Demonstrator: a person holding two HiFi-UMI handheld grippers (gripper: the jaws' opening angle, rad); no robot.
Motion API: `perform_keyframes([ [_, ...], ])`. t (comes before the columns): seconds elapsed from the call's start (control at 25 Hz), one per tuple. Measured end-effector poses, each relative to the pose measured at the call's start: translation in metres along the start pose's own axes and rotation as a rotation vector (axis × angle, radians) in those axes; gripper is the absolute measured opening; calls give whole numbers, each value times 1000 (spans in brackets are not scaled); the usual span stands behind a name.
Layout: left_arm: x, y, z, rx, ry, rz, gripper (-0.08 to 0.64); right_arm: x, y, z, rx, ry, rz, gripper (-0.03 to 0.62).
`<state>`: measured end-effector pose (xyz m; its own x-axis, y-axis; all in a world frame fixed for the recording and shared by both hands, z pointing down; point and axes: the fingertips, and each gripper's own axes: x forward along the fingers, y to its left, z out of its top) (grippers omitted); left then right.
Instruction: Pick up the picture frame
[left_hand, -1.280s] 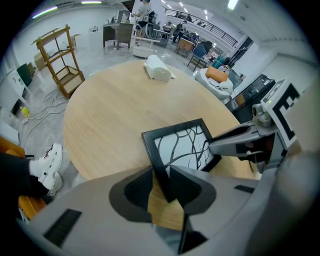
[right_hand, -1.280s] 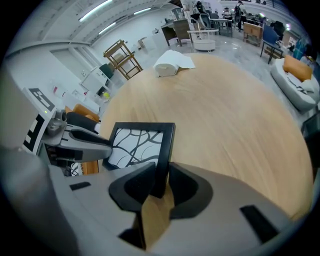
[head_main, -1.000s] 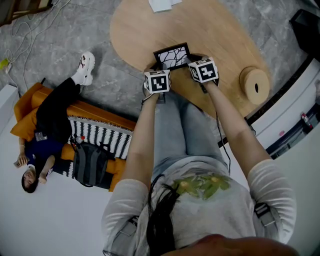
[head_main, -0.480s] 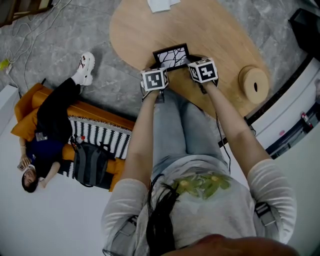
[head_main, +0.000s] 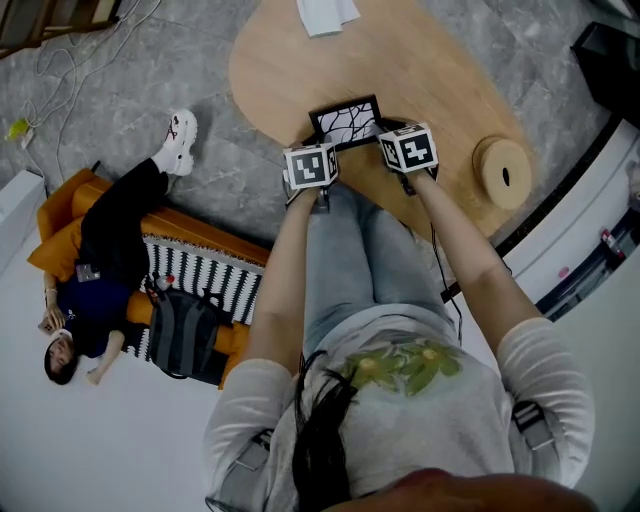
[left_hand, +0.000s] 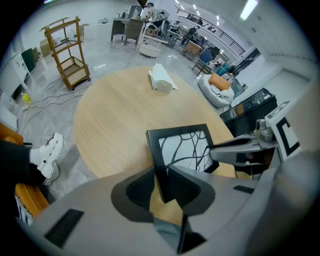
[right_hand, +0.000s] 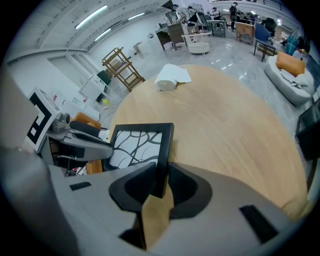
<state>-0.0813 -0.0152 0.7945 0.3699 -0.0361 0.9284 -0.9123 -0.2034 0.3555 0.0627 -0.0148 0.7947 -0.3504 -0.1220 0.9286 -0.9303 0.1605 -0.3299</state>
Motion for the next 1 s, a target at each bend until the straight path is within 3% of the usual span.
perform_keyframes([
  [0.36, -43, -15, 6, 26, -31, -20, 95, -39, 16, 4, 26, -40, 11, 86],
  [1.0, -131, -41, 29, -9, -132, -59, 92, -124, 50, 39, 1, -139, 32, 86],
])
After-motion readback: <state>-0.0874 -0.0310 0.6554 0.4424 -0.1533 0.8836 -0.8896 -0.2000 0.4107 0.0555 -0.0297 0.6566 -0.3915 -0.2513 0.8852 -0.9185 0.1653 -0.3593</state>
